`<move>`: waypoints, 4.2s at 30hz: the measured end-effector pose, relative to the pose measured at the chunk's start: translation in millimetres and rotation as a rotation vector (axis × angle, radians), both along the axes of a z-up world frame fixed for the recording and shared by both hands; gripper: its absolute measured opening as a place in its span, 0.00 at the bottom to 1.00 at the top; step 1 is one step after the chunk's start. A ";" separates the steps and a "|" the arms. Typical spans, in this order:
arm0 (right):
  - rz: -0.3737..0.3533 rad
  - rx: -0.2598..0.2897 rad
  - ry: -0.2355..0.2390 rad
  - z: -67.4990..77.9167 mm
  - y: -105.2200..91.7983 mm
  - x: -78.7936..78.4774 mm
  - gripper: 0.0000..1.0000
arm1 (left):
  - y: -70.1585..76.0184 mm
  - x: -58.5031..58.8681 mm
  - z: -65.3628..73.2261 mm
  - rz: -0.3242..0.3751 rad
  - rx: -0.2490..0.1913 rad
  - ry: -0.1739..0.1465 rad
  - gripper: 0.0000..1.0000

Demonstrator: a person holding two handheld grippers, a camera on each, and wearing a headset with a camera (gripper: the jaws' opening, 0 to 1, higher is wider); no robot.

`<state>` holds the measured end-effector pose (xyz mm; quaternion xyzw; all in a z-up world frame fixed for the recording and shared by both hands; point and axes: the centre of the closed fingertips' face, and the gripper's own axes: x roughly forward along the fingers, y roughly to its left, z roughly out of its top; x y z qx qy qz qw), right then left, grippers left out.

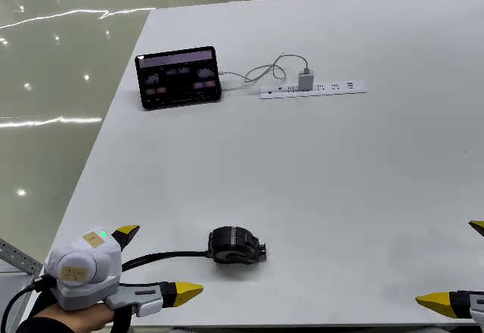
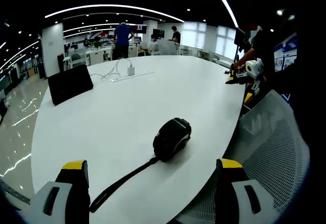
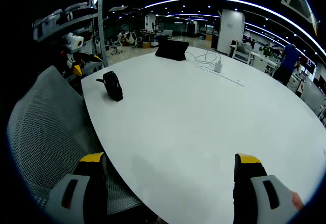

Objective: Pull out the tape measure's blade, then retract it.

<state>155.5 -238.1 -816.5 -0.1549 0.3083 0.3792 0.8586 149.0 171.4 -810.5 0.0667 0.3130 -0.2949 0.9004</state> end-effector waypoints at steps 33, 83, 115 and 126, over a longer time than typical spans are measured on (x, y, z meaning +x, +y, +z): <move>0.107 0.007 -0.022 4.7 21.6 16.4 1.00 | -37.1 24.7 -9.6 -0.359 0.137 0.043 0.99; 0.510 0.086 0.014 -17.9 171.8 30.5 0.96 | -103.4 31.4 -61.1 -0.897 0.471 0.103 0.32; 0.693 0.029 0.065 -66.3 268.8 27.3 0.51 | -102.9 33.4 -65.1 -0.855 0.459 0.173 0.32; 0.775 -0.055 0.028 -80.8 279.1 16.2 0.22 | -102.9 33.0 -65.2 -0.844 0.450 0.179 0.32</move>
